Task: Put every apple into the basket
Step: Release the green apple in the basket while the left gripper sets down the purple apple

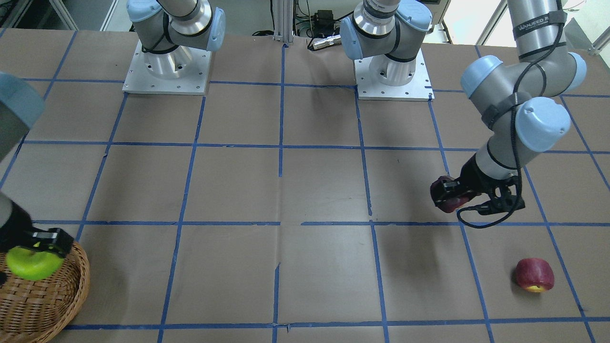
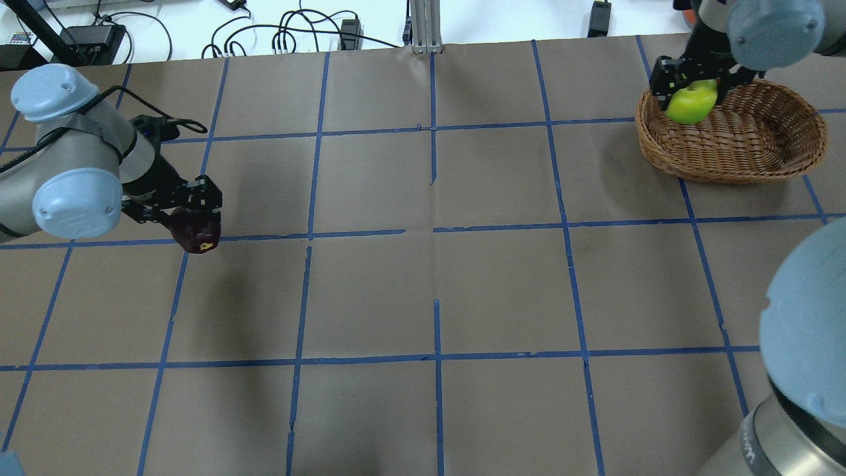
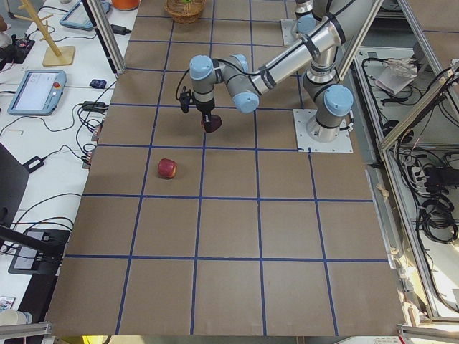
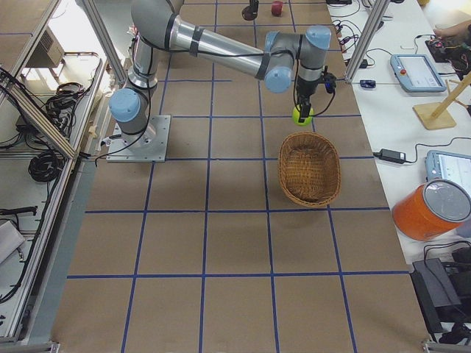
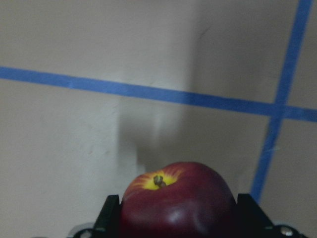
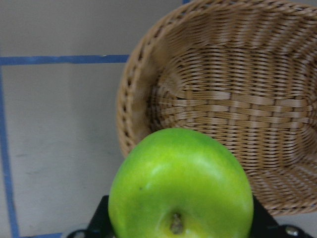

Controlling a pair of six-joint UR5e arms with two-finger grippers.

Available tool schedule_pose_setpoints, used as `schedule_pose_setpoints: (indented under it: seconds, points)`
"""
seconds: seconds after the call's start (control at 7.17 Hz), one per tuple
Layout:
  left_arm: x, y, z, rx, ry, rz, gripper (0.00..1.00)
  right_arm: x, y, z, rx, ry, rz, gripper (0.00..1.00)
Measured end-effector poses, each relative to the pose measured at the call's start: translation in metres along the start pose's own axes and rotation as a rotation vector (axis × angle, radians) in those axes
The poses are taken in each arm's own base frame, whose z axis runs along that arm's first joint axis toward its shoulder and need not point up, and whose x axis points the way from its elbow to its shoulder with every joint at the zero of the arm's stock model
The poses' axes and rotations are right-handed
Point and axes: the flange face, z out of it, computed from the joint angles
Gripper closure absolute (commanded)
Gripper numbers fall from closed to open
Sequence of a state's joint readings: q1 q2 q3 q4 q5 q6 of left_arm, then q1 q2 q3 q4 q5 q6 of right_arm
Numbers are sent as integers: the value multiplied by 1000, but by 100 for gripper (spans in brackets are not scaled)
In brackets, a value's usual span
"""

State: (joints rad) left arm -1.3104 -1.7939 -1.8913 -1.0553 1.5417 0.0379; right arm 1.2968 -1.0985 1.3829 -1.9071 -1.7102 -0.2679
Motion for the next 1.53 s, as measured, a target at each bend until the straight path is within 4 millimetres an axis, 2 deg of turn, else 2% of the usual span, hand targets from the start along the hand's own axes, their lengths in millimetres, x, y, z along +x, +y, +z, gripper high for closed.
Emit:
schedule_pose_setpoints:
  seconds: [0.14,0.28,0.42,0.56,0.7,0.84,0.98,1.12,1.26,1.53]
  points:
    - [60,10,0,12,29,-108,79,52,-3,29,0,10,-21,100]
    - [121,23,3,49,68,-213,78,92,-5,53,11,23,-31,92]
    - [182,44,10,80,115,-293,71,124,-5,74,26,36,-29,20]
    - [234,69,19,100,148,-317,71,145,-6,92,40,45,-17,0]
    - [271,90,31,116,172,-301,71,154,-8,103,51,51,-7,0]
    - [291,101,44,123,183,-282,32,156,-9,106,57,56,0,0]
    - [300,105,56,124,187,-269,0,153,-9,98,66,61,-1,0]
    - [304,105,64,126,189,-262,0,137,-9,80,72,60,-17,0]
    - [306,102,68,130,193,-256,0,103,-9,57,55,40,-40,0]
    - [302,93,56,162,203,-198,0,0,-1,3,14,1,-55,0]
